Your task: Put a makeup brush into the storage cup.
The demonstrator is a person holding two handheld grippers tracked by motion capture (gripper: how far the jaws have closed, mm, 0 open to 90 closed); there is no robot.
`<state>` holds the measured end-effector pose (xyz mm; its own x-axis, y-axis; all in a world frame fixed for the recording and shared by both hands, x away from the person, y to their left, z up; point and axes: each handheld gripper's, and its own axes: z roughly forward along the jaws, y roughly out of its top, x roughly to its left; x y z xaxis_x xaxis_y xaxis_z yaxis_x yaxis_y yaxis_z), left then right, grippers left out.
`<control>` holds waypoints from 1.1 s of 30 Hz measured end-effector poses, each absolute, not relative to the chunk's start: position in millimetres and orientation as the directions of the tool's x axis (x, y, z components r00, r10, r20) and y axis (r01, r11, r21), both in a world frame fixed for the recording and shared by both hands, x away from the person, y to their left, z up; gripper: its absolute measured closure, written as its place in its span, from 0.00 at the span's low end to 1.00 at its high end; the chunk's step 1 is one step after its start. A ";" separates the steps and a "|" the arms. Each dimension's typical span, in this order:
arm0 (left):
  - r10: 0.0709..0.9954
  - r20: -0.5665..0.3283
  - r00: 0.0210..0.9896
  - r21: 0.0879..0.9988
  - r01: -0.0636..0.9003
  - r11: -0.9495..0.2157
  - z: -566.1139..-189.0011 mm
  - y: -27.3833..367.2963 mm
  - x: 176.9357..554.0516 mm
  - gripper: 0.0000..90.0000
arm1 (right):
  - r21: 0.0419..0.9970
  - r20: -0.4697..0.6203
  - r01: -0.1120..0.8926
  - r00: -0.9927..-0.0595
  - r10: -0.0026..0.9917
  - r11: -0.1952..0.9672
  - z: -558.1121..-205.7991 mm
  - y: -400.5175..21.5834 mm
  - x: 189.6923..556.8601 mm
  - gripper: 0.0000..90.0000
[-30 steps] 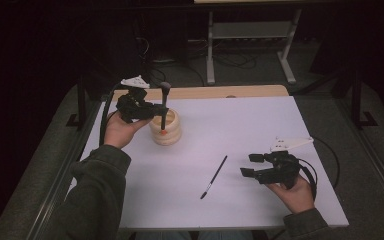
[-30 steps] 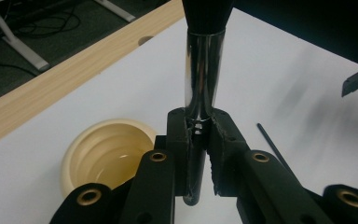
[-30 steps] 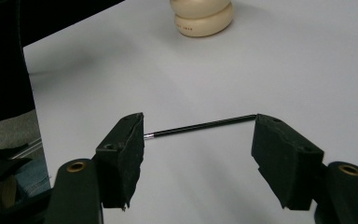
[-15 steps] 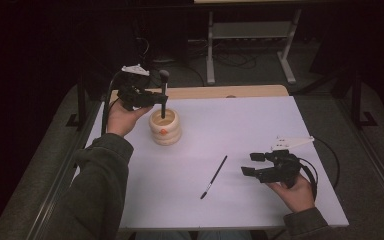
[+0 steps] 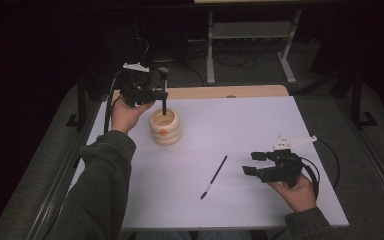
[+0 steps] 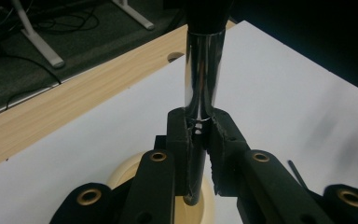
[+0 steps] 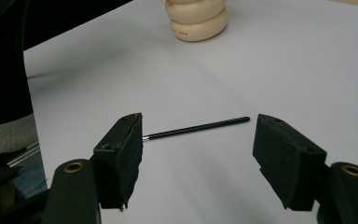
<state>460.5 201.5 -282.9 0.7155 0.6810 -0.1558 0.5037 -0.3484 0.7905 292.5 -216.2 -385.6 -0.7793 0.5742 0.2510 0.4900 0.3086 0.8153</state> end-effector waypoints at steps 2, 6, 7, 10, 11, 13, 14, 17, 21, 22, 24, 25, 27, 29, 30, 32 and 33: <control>0.688 -0.153 0.709 0.788 0.508 -0.349 -285.1 201.1 462.4 0.88 | 0.816 0.253 0.491 -0.779 0.574 0.307 -385.6 -216.5 292.5 0.35; 0.691 -0.147 0.708 0.781 0.512 -0.358 -289.1 199.6 464.0 0.88 | 0.815 0.258 0.494 -0.779 0.572 0.305 -385.3 -217.0 292.0 0.35; 0.693 -0.149 0.705 0.779 0.515 -0.357 -289.9 199.4 464.3 0.88 | 0.814 0.257 0.493 -0.780 0.570 0.307 -385.2 -217.2 291.9 0.35; 0.694 -0.145 0.705 0.772 0.520 -0.367 -292.3 200.8 465.7 0.88 | 0.817 0.255 0.489 -0.783 0.567 0.307 -385.0 -217.5 291.7 0.35; 0.695 -0.145 0.705 0.771 0.521 -0.367 -293.0 201.2 466.0 0.88 | 0.818 0.254 0.487 -0.784 0.566 0.306 -384.8 -217.4 291.6 0.35; 0.697 -0.153 0.701 0.774 0.523 -0.357 -294.7 200.6 466.3 0.88 | 0.818 0.254 0.487 -0.784 0.566 0.308 -384.8 -217.2 291.6 0.35; 0.698 -0.154 0.699 0.773 0.525 -0.356 -295.1 200.4 466.2 0.88 | 0.818 0.251 0.485 -0.786 0.565 0.311 -384.9 -216.7 291.6 0.35; 0.700 -0.144 0.699 0.766 0.527 -0.369 -296.9 200.5 466.8 0.88 | 0.819 0.249 0.483 -0.786 0.566 0.310 -384.9 -216.5 291.5 0.35; 0.706 -0.154 0.692 0.765 0.535 -0.358 -301.1 201.8 467.4 0.88 | 0.817 0.250 0.485 -0.785 0.566 0.312 -385.1 -216.1 291.6 0.36; 0.709 -0.163 0.686 0.767 0.540 -0.346 -302.6 201.3 467.2 0.88 | 0.817 0.249 0.485 -0.786 0.566 0.313 -385.2 -216.0 291.7 0.35; 0.707 -0.163 0.688 0.764 0.541 -0.351 -305.7 201.6 467.4 0.88 | 0.818 0.247 0.483 -0.787 0.566 0.313 -385.2 -215.8 291.6 0.35; 0.711 -0.170 0.682 0.766 0.545 -0.339 -306.9 200.7 467.0 0.88 | 0.818 0.247 0.483 -0.786 0.567 0.313 -385.1 -215.8 291.5 0.35; 0.710 -0.171 0.683 0.763 0.548 -0.343 -309.4 200.4 467.3 0.88 | 0.819 0.247 0.482 -0.786 0.567 0.311 -385.0 -215.6 291.5 0.35; 0.709 -0.170 0.684 0.759 0.550 -0.349 -310.9 199.6 467.3 0.88 | 0.819 0.246 0.482 -0.786 0.567 0.312 -384.9 -215.0 291.3 0.35; 0.708 -0.164 0.687 0.757 0.548 -0.356 -311.3 199.3 467.4 0.88 | 0.818 0.247 0.483 -0.785 0.568 0.312 -384.9 -214.8 291.1 0.35; 0.710 -0.163 0.685 0.756 0.549 -0.357 -312.1 198.1 467.0 0.88 | 0.818 0.247 0.483 -0.785 0.568 0.312 -384.9 -214.7 291.1 0.35; 0.711 -0.163 0.684 0.755 0.550 -0.356 -312.5 197.9 466.9 0.88 | 0.819 0.246 0.481 -0.786 0.567 0.312 -384.9 -214.9 291.4 0.35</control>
